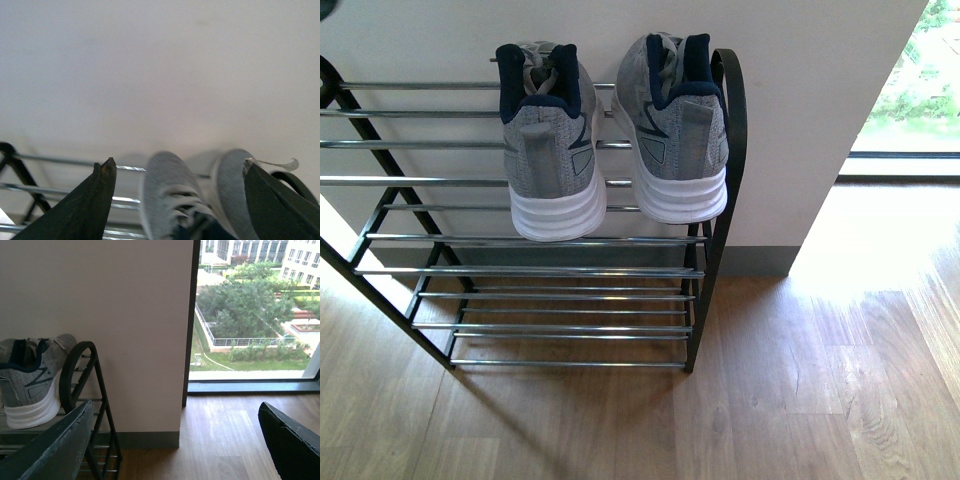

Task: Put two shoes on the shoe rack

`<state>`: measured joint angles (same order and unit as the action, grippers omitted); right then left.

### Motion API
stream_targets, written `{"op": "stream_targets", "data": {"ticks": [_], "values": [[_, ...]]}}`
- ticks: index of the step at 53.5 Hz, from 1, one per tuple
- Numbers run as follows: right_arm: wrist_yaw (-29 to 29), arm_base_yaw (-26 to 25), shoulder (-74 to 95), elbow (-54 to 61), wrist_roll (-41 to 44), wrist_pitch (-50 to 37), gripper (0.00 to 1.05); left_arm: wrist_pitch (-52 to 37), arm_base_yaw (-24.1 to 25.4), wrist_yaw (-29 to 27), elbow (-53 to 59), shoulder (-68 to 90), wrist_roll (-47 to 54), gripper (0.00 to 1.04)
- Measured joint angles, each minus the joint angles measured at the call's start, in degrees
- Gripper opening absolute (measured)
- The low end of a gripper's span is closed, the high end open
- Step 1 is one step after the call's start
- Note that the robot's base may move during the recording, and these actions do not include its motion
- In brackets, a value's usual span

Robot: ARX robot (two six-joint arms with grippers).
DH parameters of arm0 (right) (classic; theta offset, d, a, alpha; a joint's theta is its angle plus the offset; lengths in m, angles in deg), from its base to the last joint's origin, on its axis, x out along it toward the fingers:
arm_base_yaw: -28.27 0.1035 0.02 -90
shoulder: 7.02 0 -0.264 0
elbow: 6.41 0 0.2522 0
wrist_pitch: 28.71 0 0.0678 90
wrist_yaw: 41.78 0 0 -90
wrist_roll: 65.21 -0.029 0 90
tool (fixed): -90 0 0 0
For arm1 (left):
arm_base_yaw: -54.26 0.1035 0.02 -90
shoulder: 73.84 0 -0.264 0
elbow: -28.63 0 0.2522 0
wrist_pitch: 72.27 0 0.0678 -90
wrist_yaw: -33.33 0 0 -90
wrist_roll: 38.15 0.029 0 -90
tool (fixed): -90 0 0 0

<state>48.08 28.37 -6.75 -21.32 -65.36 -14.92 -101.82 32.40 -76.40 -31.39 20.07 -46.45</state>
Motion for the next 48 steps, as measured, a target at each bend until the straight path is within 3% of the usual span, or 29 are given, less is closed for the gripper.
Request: {"op": "stream_targets", "data": {"ticks": [6,8,18,21,48], "values": [[0.02,0.00,0.00,0.00,0.00,0.00,0.96,-7.50,2.32,0.92,7.23,-4.17,4.07,0.56],[0.02,0.00,0.00,0.00,0.00,0.00,0.96,-9.22,3.85,1.95,11.04,-6.95,5.27,0.47],[0.02,0.00,0.00,0.00,-0.02,0.00,0.96,-11.26,8.39,6.86,23.63,-15.85,7.26,0.08],[0.02,0.00,0.00,0.00,-0.02,0.00,0.96,-11.45,9.35,7.85,25.70,-17.84,7.26,0.01],[0.02,0.00,0.00,0.00,0.00,0.00,0.96,-5.73,16.26,14.21,39.45,-37.35,7.67,0.01]]}}
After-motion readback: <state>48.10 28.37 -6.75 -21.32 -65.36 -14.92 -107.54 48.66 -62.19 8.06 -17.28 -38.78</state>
